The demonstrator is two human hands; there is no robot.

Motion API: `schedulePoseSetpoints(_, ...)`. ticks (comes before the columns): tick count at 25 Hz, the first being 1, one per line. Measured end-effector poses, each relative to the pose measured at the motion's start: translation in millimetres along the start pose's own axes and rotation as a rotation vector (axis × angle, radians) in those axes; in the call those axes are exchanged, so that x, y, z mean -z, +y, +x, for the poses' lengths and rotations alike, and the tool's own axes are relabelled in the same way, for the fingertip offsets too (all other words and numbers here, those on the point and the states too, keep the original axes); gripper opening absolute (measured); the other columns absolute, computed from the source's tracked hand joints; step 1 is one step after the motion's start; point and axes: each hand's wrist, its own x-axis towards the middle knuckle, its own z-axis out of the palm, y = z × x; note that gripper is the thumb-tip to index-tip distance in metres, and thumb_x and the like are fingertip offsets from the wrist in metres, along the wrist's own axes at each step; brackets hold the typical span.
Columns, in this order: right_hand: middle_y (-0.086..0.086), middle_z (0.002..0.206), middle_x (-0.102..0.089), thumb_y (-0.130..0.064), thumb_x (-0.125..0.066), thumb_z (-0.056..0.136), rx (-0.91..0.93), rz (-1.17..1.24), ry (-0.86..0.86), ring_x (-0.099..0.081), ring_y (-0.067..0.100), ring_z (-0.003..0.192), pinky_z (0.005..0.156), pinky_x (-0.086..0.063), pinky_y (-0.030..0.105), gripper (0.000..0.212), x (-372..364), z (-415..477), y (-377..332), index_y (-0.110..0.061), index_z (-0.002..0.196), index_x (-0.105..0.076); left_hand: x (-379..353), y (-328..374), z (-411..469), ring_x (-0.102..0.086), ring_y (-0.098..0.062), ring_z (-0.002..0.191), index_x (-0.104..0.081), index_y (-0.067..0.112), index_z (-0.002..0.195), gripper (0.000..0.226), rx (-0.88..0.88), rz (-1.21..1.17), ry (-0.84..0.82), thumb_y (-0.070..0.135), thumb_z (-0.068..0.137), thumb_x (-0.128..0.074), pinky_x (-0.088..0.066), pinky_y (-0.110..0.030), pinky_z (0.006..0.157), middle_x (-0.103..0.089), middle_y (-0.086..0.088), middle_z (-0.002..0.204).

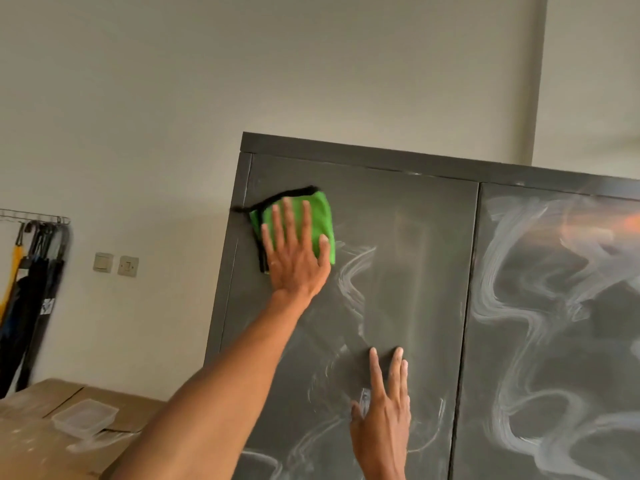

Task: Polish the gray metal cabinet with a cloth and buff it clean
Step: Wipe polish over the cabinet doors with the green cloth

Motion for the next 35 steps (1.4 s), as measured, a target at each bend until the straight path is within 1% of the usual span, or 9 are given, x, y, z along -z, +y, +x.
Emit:
schedulePoseSetpoints(2,-0.009,0.170,0.009,-0.011,-0.093,0.065,0.011,-0.019,0.026,-0.006,0.019,0.156,0.109,-0.044,0.052,0.122,-4,-2,3,-0.039,0.159,-0.020,-2,-3,-11,-0.001,-0.028,0.159,-0.014,0.030,0.165,0.072,-0.436,0.083,-0.076,0.052,0.099,-0.036,-0.006,-0.054,0.127,-0.003,-0.008,0.173)
schedulePoseSetpoints(4,-0.008,0.171,0.007,-0.012,-0.095,0.062,0.014,-0.029,0.045,-0.007,0.019,0.157,0.109,-0.044,0.050,0.125,-7,-3,5,-0.040,0.159,-0.021,-1,-25,10,-0.003,-0.026,0.159,-0.015,0.034,0.164,0.073,-0.605,0.139,-0.089,0.055,0.098,-0.037,-0.011,-0.055,0.126,-0.004,-0.005,0.173)
schedulePoseSetpoints(8,-0.007,0.171,0.007,-0.017,-0.095,0.063,0.011,-0.072,0.056,-0.001,0.014,0.157,0.109,-0.044,0.047,0.126,-8,-3,8,-0.041,0.160,-0.018,-1,-20,29,-0.003,-0.032,0.159,-0.016,0.029,0.164,0.072,-0.029,0.045,0.087,0.053,0.099,-0.033,-0.005,-0.056,0.127,-0.005,-0.009,0.173)
schedulePoseSetpoints(14,-0.010,0.170,0.013,-0.015,-0.084,0.077,0.026,-0.118,0.059,0.005,0.013,0.157,0.112,-0.041,0.047,0.111,-1,-5,3,-0.043,0.160,-0.016,-17,23,-28,-0.006,-0.029,0.159,-0.021,0.033,0.163,0.076,-0.650,0.071,-0.060,0.053,0.094,-0.046,-0.007,-0.054,0.127,-0.009,-0.006,0.172)
schedulePoseSetpoints(16,-0.010,0.169,0.016,-0.017,-0.082,0.079,0.035,-0.144,0.054,0.008,0.012,0.156,0.111,-0.040,0.045,0.110,1,-7,4,-0.044,0.160,-0.013,-11,9,-4,-0.007,-0.028,0.159,-0.021,0.034,0.163,0.076,-0.623,0.086,-0.030,0.055,0.093,-0.046,-0.006,-0.052,0.127,-0.010,-0.005,0.172)
schedulePoseSetpoints(20,-0.007,0.169,0.017,-0.019,-0.084,0.078,0.027,-0.151,0.059,0.005,0.015,0.157,0.109,-0.042,0.048,0.112,1,-8,2,-0.043,0.161,-0.012,-11,18,-8,0.000,-0.031,0.159,-0.014,0.032,0.164,0.075,-0.196,0.048,0.035,0.053,0.097,-0.038,-0.003,-0.055,0.127,-0.002,-0.008,0.173)
schedulePoseSetpoints(26,-0.003,0.170,0.016,-0.021,-0.084,0.078,0.047,-0.188,0.029,0.006,0.017,0.157,0.107,-0.042,0.048,0.111,4,-10,0,-0.040,0.162,-0.012,-7,0,-24,-0.003,-0.029,0.159,-0.017,0.035,0.164,0.075,-0.513,0.105,-0.074,0.056,0.096,-0.043,-0.004,-0.055,0.127,-0.006,-0.005,0.173)
schedulePoseSetpoints(30,-0.002,0.169,0.018,-0.022,-0.083,0.078,0.044,-0.200,0.024,0.008,0.018,0.157,0.108,-0.042,0.047,0.112,7,-9,-1,-0.039,0.162,-0.010,-8,26,-23,0.001,-0.032,0.159,-0.011,0.032,0.165,0.076,-0.111,0.044,-0.024,0.055,0.097,-0.036,0.001,-0.056,0.126,0.001,-0.008,0.173)
schedulePoseSetpoints(35,0.001,0.169,0.018,-0.028,-0.081,0.082,0.074,-0.233,-0.024,0.007,0.018,0.157,0.106,-0.040,0.042,0.107,15,-9,0,-0.038,0.162,-0.010,-1,-5,-44,-0.003,-0.027,0.159,-0.014,0.038,0.163,0.078,-0.666,0.142,-0.182,0.061,0.094,-0.043,-0.007,-0.057,0.126,-0.002,-0.003,0.173)
